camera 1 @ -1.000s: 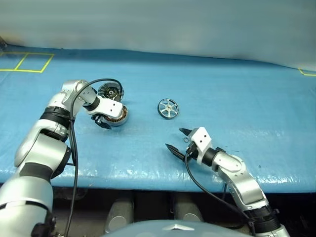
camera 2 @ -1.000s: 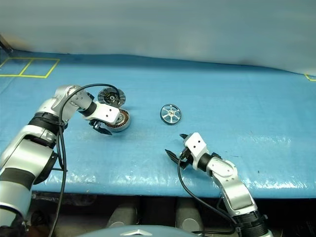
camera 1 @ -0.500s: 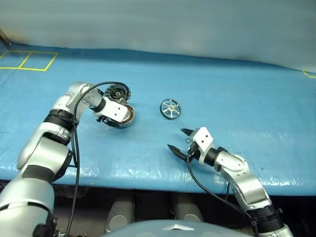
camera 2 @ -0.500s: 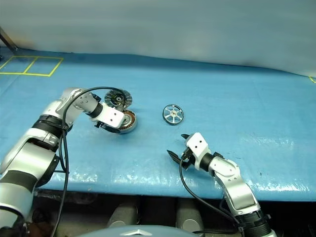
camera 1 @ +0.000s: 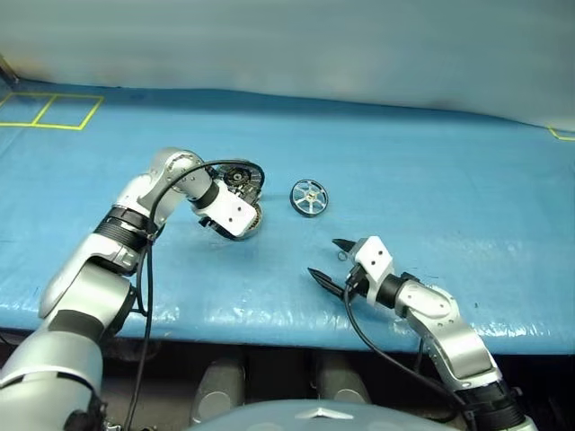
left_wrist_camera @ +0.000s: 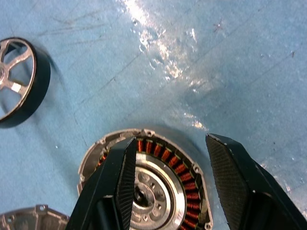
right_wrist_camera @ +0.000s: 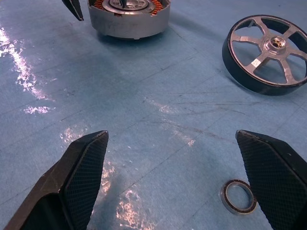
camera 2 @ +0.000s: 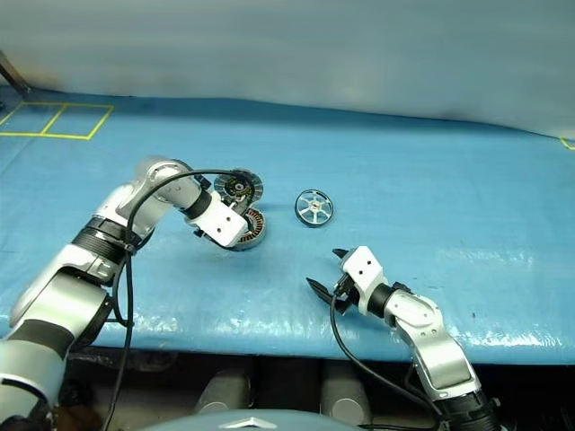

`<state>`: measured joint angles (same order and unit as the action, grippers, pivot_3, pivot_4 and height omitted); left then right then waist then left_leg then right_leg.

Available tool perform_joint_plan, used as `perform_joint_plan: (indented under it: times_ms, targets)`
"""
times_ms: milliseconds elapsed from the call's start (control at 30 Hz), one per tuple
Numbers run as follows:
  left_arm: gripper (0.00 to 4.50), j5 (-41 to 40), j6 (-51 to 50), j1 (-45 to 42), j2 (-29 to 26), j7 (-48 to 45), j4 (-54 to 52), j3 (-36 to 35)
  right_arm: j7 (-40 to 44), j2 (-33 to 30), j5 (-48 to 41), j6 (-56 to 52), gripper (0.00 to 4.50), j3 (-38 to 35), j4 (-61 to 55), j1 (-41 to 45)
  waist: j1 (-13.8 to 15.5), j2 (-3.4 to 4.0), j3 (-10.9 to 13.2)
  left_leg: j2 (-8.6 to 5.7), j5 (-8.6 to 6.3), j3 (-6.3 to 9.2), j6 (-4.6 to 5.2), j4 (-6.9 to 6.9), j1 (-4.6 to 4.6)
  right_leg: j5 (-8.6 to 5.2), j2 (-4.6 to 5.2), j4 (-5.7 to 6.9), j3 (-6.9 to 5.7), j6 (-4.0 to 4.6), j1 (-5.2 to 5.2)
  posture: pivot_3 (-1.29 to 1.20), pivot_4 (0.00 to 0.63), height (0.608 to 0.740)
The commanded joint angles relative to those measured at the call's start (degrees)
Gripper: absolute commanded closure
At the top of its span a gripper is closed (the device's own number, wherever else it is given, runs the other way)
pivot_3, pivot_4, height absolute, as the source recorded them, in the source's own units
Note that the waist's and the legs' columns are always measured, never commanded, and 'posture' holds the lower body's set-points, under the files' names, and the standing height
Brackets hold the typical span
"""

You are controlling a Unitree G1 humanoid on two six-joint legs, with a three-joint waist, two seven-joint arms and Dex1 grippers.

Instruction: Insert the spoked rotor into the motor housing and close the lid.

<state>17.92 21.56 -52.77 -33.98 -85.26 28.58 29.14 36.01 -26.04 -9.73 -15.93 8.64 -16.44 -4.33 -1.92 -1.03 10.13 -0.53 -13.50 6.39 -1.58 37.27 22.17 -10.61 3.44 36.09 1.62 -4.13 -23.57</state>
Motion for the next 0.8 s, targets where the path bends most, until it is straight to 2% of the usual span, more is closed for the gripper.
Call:
perform_joint_plan:
  times_ms: [33,133,533,800]
  targets:
    - [2.05,0.07,-1.08,0.76,-1.46,-0.89,-3.24,0.28,-0.11,-0.06,-0.84,-0.31,0.0,-0.9,-2.78,-0.46,-0.15,0.0,0.0,0.0,0.0,0.0,0.0,0.0,-0.04,-0.01,0.0,0.01,0.0,0.02,0.03,0.0,0.15,0.74]
    - [2.05,0.11,-1.42,0.95,-2.06,0.1,-3.12,0.06,-0.15,-0.12,-0.78,-0.58,0.0,-1.02,-3.0,-0.57,-0.23,0.0,0.0,0.01,0.0,-0.02,0.0,0.0,-0.08,-0.09,-0.01,0.03,0.03,0.15,0.06,0.0,0.15,0.74]
    - [2.05,1.85,-1.68,-5.91,-2.69,9.3,8.0,-1.87,-0.11,0.26,-0.23,-0.66,0.0,-0.16,-1.95,1.11,-0.09,-0.01,0.0,0.0,0.0,-0.02,0.0,0.05,-0.08,0.0,-0.01,0.04,0.03,0.0,0.08,0.0,0.15,0.74]
    - [2.05,1.75,-3.05,-5.79,-2.13,6.84,10.65,-0.55,-0.67,0.69,0.06,-0.56,0.0,-0.16,-2.11,0.8,-0.18,-0.01,0.0,0.0,0.0,-0.02,0.01,0.04,-0.04,0.02,-0.01,0.03,0.03,-0.04,0.03,0.0,0.15,0.74]
